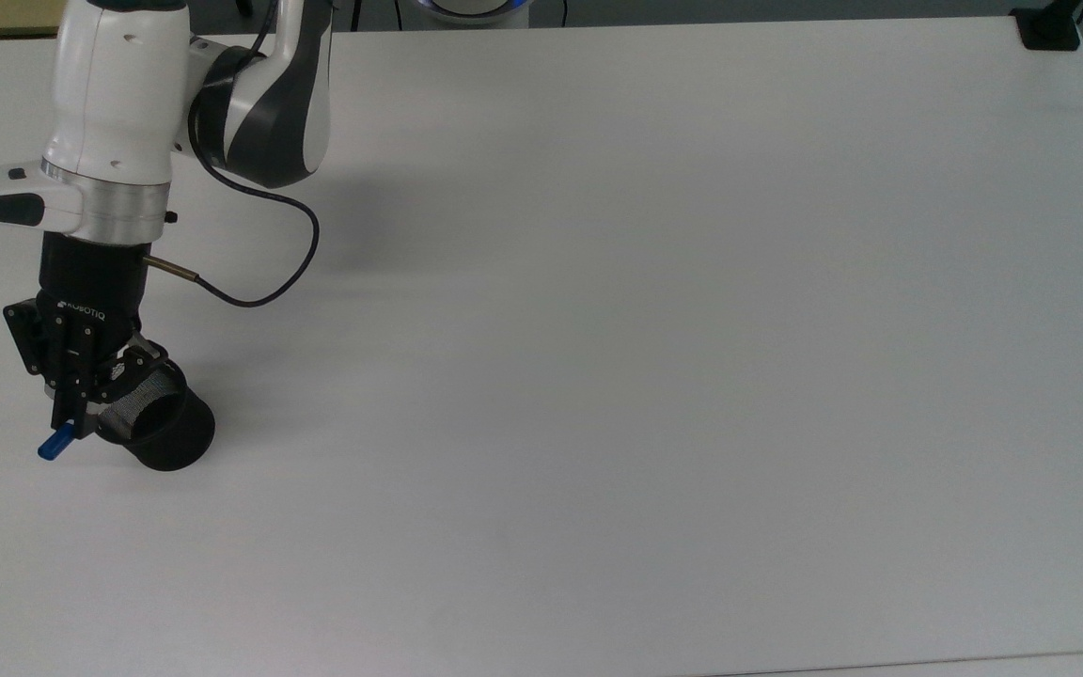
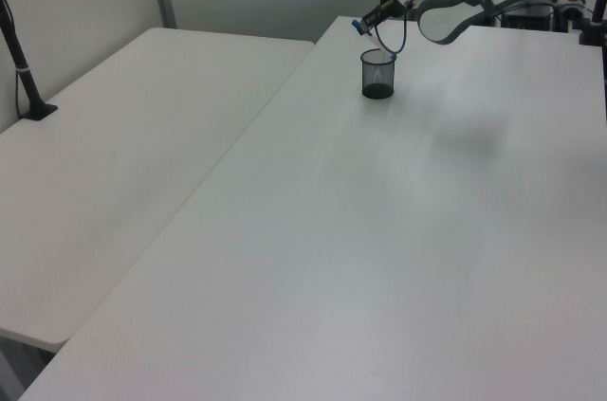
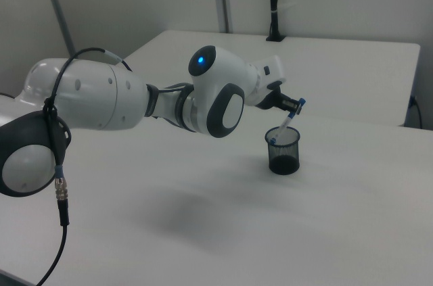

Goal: Insert the marker
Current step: 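Tilt and lower the marker, uncapped end first, into the cup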

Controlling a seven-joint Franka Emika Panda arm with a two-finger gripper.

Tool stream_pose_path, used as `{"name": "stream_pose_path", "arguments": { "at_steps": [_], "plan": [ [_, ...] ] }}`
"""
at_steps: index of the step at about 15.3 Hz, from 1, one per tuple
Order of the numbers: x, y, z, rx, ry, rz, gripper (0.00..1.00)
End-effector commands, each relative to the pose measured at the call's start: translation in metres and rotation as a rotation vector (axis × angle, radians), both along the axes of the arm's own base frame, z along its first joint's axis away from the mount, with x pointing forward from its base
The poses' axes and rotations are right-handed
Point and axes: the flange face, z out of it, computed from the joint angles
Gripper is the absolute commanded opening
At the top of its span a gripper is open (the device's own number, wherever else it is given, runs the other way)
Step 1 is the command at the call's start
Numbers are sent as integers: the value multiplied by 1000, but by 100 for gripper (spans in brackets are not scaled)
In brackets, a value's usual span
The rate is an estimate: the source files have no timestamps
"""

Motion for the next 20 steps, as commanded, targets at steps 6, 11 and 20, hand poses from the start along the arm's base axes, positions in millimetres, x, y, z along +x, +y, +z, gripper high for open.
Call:
{"name": "stream_pose_path", "arguments": {
  "at_steps": [6,11,20],
  "plan": [
    [5,0,-1,3,9,-10,14],
    [8,6,-16,5,22,3,14],
    [13,27,2,11,1,25,100]
  ]
}}
